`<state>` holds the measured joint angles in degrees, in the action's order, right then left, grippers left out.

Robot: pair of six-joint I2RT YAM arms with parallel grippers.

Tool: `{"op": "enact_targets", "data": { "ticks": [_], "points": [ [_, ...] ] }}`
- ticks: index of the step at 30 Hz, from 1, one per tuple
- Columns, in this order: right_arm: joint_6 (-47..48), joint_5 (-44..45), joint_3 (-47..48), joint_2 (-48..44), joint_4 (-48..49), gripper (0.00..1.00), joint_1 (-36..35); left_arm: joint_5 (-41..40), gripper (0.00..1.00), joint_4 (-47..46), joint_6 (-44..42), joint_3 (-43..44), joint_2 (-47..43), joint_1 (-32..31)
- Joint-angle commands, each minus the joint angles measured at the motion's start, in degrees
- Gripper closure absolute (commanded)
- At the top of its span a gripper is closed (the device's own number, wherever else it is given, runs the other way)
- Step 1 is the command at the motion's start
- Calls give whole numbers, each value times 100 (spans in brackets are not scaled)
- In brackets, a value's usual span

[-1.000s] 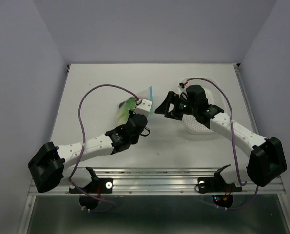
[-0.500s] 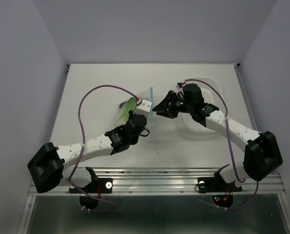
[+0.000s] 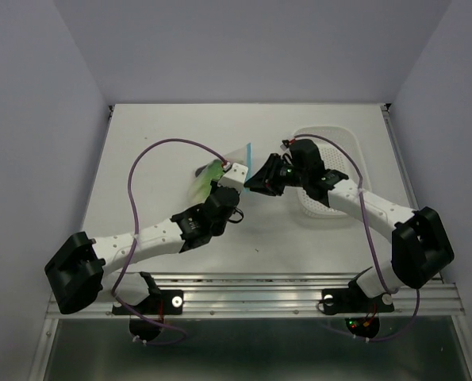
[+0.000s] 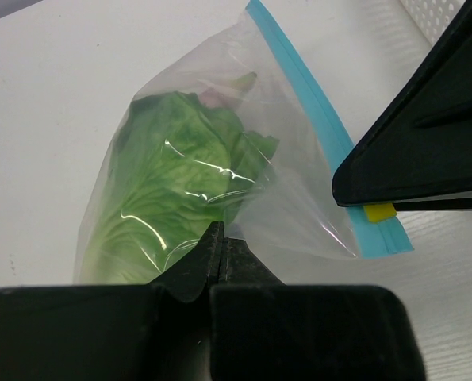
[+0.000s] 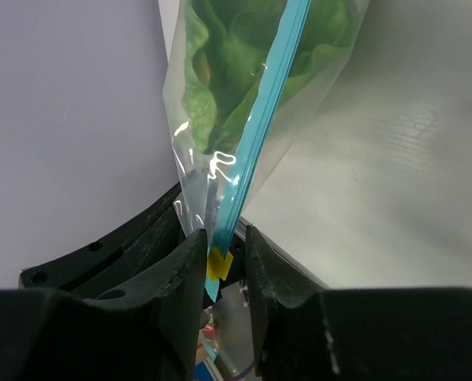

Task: Open the zip-top bag and remove the fake food

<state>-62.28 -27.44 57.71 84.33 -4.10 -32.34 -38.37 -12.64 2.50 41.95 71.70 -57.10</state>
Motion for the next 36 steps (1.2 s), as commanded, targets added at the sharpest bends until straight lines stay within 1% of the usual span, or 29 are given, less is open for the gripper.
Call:
{"op": "enact_targets", "data": {
  "ticks": [1, 2, 3, 6, 7, 8, 9, 13, 15, 19, 24, 27, 30, 33, 34, 35, 36],
  "points": [
    [-153, -7, 240, -14, 340, 70, -53, -100, 100, -361, 57, -38, -209, -64],
    [-179, 11, 223, -31, 348, 73, -106, -101, 100, -353, 57, -38, -209, -64],
    [-188, 37, 197, -49, 514, 74, -106, -101, 100, -353, 66, -47, -218, -64],
    [-240, 63, 179, -49, 577, 78, -106, -109, 100, -344, 57, -56, -227, -73],
    [-258, 72, 170, -40, 612, 81, -106, -109, 100, -344, 57, -64, -236, -73],
    [-267, 81, 153, -49, 638, 93, -106, -92, 100, -344, 49, -65, -244, -90],
    [-276, 107, 144, -40, 638, 94, -106, -74, 100, -344, 40, -82, -279, -91],
    [-258, 248, 144, -5, 630, 97, -106, 84, 100, -370, -4, -135, -464, -143],
    [-258, 353, 144, 21, 630, 99, -106, 224, 100, -449, -66, -266, -621, -152],
    [-249, 598, 205, -13, 621, 99, -106, 418, 100, -502, -162, -363, -763, -143],
    [-197, 889, 311, -40, 542, 99, -106, 944, 100, -485, -224, -451, -912, -170],
    [-144, 942, 398, -22, 542, 99, -106, 1269, 100, -502, -408, -486, -991, -187],
    [-92, 872, 486, -22, 542, 99, -106, 1245, 100, -493, -461, -495, -965, -196],
    [-65, 837, 495, -101, 524, 99, -106, 982, 99, -363, -391, -390, -781, -187],
    [-47, 828, 495, -128, 481, 99, -106, 920, 84, -283, -356, -311, -737, -187],
    [-47, 811, 487, -145, 480, 99, -106, 876, 67, -282, -347, -258, -693, -187],
    [-30, 767, 469, -163, 471, 99, -106, 805, 46, -204, -330, -214, -658, -187]
  ]
}}
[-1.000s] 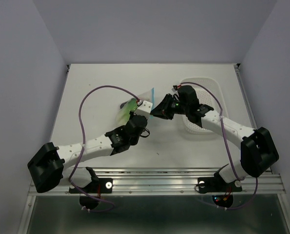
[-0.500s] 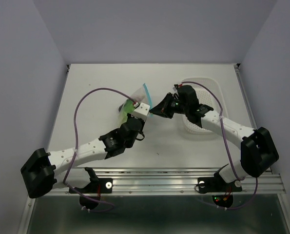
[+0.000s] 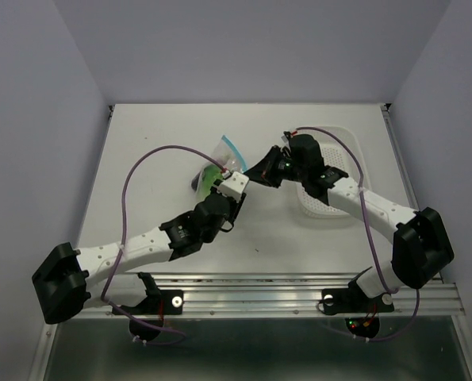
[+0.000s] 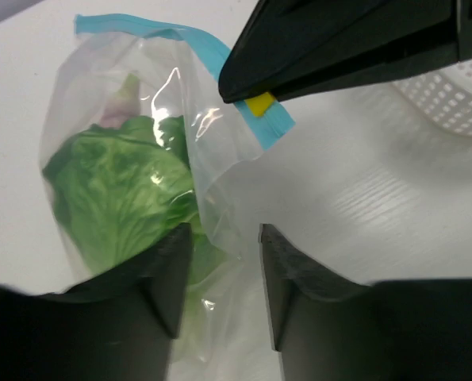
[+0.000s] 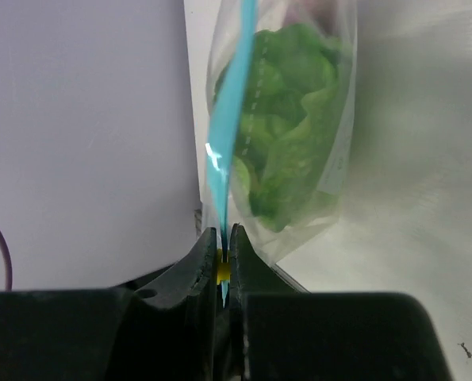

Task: Open the zip-top bag and remove the fake food

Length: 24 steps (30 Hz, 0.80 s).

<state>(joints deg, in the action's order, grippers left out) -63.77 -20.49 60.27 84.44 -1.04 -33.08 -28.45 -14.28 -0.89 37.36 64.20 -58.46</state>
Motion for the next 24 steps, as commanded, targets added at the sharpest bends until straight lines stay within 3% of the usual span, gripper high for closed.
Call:
{"op": "enact_targets", "data": {
  "ticks": [1, 3, 5, 16, 20, 21, 23, 24],
  "points": [
    [110, 19, 178, -191, 157, 99, -32, -196, 36, -31, 18, 306, 136, -52],
    [93, -95, 152, -200, 148, 99, -32, -214, 15, -31, -17, 368, 154, -52],
    [119, -139, 160, -218, 122, 99, -32, -223, 8, -13, -61, 403, 154, -69],
    [180, -332, 257, -367, -116, 99, -32, -179, 11, -145, -517, 895, 566, -78],
    [180, -359, 283, -429, -142, 99, -32, -197, 38, -145, -685, 1097, 786, -78],
    [189, -350, 283, -429, -142, 99, -32, -135, 56, -110, -728, 1124, 856, -78],
    [180, -350, 292, -429, -160, 99, -32, -109, 76, -92, -738, 1176, 909, -87],
    [189, -350, 301, -411, -169, 99, -32, -117, 96, -92, -729, 1185, 918, -87]
  ]
}}
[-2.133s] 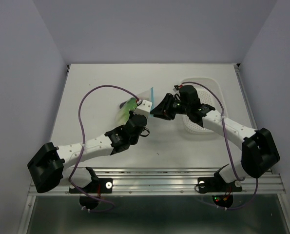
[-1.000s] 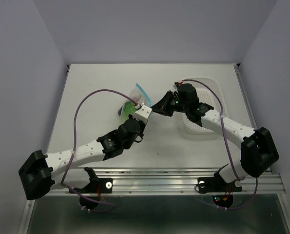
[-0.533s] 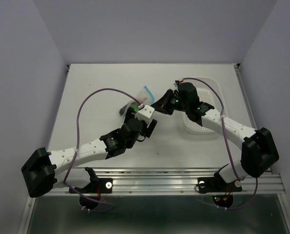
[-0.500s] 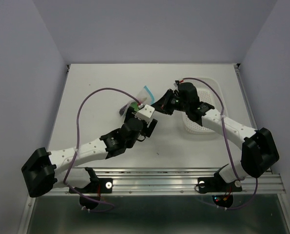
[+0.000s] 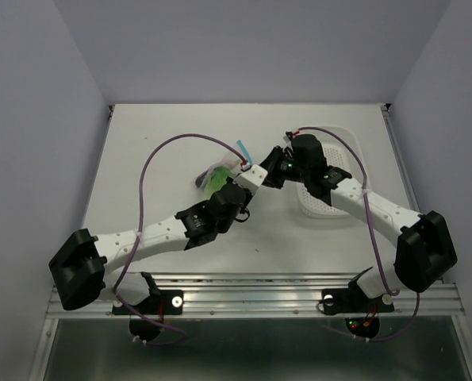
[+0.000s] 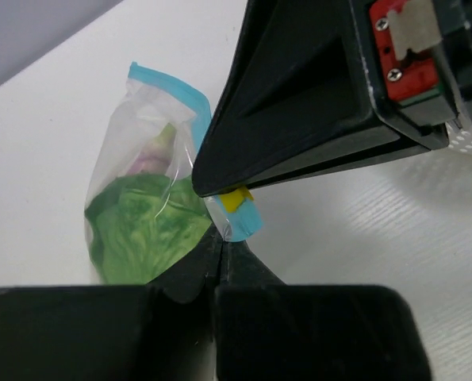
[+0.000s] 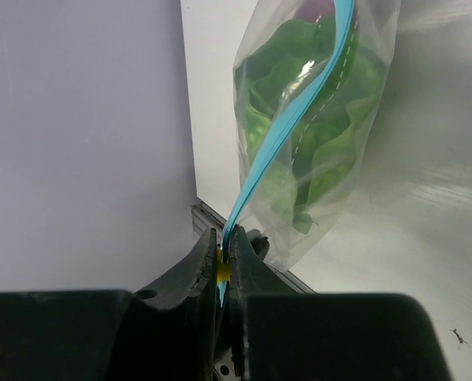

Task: Open the zip-top bag and remove the fake food

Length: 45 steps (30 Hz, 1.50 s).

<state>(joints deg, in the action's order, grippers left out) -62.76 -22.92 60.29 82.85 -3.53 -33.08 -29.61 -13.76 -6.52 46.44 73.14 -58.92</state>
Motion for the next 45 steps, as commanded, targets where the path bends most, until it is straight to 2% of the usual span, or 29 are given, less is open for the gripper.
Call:
{"op": "enact_targets", "data": {
  "ticks": [1, 17, 33, 45],
  "points": [
    [89, -108, 299, -252, 81, 99, -32, -10, 100, -136, -148, 278, 7, -41],
    [291, 789, 799, 196, -200, 99, -32, 429, 100, -505, -86, -504, -1144, -67],
    [651, 1957, 1714, 776, -710, 99, 126, 719, 100, -461, 160, -829, -1505, -94],
    [967, 2133, 2197, 1330, -772, 99, 663, 913, 100, -382, 485, -1092, -1883, -111]
  ]
}}
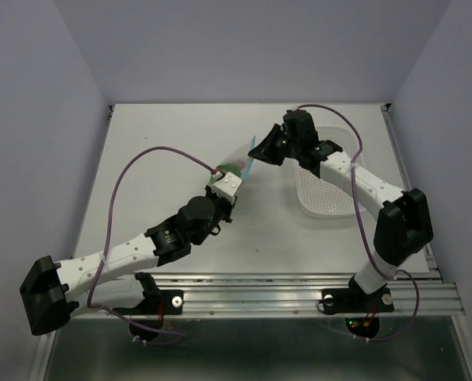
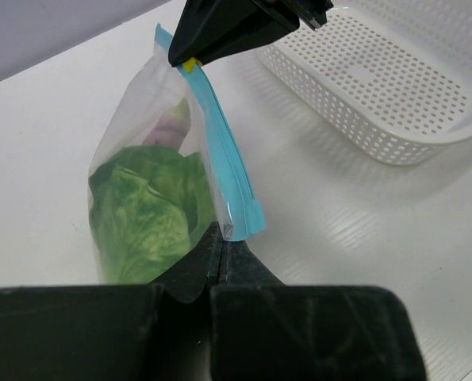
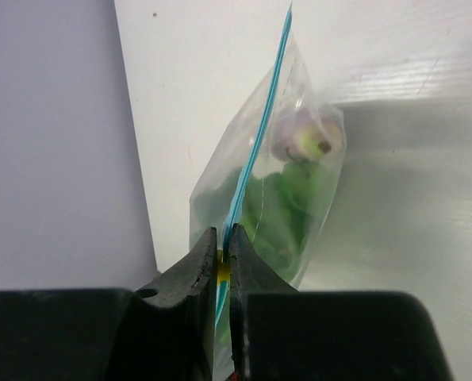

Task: Open the zip-top bag and remove the fake food

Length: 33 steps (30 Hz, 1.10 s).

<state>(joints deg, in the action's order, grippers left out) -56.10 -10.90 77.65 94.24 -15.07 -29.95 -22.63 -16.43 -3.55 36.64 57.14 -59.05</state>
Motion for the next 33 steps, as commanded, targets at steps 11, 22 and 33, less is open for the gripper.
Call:
{"op": "enact_targets", "data": {
  "ticks": [11, 22, 33],
  "points": [
    [591, 984, 1235, 991, 382, 99, 798, 347, 100, 131, 654, -298, -449, -107],
    [1004, 1265, 2070, 1817, 391, 99, 1018, 672, 100, 175, 856, -491, -758, -116],
    [1267, -96, 1930, 1651, 391, 59, 1071, 242, 100, -71, 953, -430, -459, -116]
  ]
}}
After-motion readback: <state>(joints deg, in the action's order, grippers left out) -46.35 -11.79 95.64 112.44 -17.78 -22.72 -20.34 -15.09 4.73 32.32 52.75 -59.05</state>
